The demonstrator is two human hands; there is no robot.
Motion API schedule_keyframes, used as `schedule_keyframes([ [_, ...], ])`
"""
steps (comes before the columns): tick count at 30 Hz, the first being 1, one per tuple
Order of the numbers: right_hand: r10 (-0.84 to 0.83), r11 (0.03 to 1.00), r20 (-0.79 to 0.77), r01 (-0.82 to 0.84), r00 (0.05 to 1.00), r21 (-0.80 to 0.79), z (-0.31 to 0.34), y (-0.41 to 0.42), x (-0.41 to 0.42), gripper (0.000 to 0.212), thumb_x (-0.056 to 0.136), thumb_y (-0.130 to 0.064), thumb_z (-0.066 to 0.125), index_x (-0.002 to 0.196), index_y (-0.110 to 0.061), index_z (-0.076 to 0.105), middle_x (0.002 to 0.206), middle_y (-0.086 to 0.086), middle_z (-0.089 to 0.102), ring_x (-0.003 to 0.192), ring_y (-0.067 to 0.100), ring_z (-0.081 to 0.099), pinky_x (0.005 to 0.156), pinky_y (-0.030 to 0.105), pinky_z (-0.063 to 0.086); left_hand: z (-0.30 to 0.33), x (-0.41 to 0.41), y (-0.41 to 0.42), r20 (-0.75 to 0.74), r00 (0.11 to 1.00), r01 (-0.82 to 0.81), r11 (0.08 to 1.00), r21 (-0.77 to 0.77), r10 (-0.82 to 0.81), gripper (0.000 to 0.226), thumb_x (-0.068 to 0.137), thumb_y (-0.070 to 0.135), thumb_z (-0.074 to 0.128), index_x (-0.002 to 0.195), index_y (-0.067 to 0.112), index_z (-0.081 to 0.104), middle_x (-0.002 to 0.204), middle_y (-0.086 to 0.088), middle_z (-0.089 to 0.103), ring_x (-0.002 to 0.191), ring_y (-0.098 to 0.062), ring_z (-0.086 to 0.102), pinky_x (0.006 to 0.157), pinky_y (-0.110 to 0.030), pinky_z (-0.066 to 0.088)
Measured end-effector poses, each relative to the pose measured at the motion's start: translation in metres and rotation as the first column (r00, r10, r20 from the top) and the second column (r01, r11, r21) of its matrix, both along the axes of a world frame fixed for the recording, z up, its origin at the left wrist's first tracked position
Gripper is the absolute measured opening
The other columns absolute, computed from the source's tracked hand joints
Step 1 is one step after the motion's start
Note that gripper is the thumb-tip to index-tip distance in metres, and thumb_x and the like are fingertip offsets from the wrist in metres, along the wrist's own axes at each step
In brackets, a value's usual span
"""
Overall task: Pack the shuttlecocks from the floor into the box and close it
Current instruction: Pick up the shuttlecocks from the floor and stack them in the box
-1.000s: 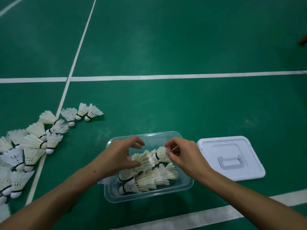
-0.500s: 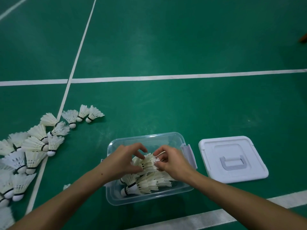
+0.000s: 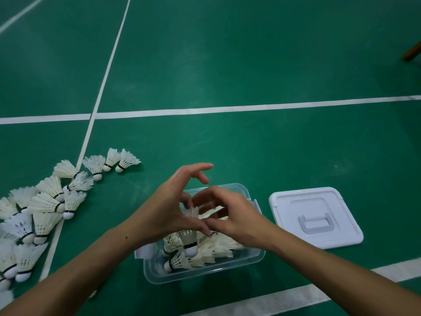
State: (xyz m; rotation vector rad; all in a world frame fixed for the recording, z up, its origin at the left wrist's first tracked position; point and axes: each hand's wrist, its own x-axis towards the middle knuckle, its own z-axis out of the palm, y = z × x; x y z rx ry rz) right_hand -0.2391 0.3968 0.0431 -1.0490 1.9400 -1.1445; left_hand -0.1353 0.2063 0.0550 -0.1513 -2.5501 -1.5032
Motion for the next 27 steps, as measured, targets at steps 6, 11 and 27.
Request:
schedule_keyframes([
  [6, -0.033, 0.998, -0.037, 0.031, 0.999, -0.054, -0.006, 0.009, -0.014, 0.019, 0.090, -0.012, 0.082, 0.096, -0.027, 0.072, 0.093, -0.012, 0.074, 0.090, 0.007, 0.070, 0.078, 0.026, 0.059, -0.004, -0.005, 0.002, -0.100, 0.993, -0.078, 0.993, -0.086, 0.069, 0.098, 0.063, 0.035, 0.099, 0.147, 0.027, 0.049, 0.130, 0.006, 0.055, 0.081, -0.012, 0.064, 0.079, -0.036, 0.060],
  [11, -0.243, 0.970, -0.148, 0.243, 0.959, -0.019, -0.004, 0.032, -0.032, 0.010, 0.090, -0.026, 0.083, 0.094, -0.025, 0.074, 0.087, -0.010, 0.074, 0.079, 0.005, 0.069, 0.072, 0.024, 0.056, -0.014, -0.005, 0.004, -0.137, 0.967, -0.233, 0.963, -0.132, 0.215, 0.078, 0.071, 0.048, 0.090, 0.136, 0.020, 0.058, 0.126, 0.007, 0.059, 0.107, -0.009, 0.066, 0.098, -0.025, 0.054],
  [27, -0.111, 0.890, -0.533, 0.322, 0.839, 0.322, -0.027, 0.040, -0.017, 0.007, 0.095, -0.035, 0.070, 0.093, -0.029, 0.069, 0.090, -0.013, 0.075, 0.081, 0.009, 0.069, 0.076, 0.037, 0.059, -0.100, -0.008, 0.040, 0.243, 0.933, -0.092, 0.827, -0.555, 0.266, 0.084, 0.076, 0.059, 0.083, 0.146, 0.040, 0.041, 0.140, 0.020, 0.059, 0.127, -0.010, 0.055, 0.103, -0.035, 0.047],
])
